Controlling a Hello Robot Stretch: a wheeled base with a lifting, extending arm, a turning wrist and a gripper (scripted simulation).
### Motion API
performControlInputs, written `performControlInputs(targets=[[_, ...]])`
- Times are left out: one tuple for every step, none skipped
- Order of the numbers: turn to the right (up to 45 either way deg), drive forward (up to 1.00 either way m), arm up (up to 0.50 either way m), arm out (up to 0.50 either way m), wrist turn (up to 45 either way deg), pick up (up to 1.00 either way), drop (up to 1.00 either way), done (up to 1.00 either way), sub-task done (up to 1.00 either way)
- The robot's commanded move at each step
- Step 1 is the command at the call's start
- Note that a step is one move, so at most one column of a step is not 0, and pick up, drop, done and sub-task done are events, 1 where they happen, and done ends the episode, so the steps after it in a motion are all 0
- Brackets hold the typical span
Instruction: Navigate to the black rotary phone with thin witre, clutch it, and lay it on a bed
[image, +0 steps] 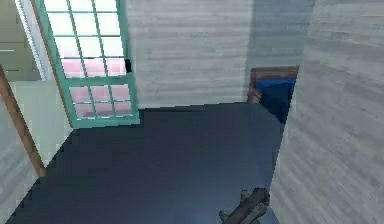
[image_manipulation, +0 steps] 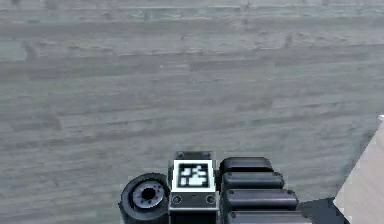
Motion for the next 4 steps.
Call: performControlInputs(targets=[[0.0,1.0,0.0,0.0,0.0,0.0,0.0,0.0,0.0],[0.0,0.35,0.0,0.0,0.0,0.0,0.0,0.0,0.0],[27.0,0.0,0.0,0.0,0.0,0.0,0.0,0.0,0.0],[0.0,1.0,0.0,0.0,0.0,0.0,0.0,0.0,0.0]])
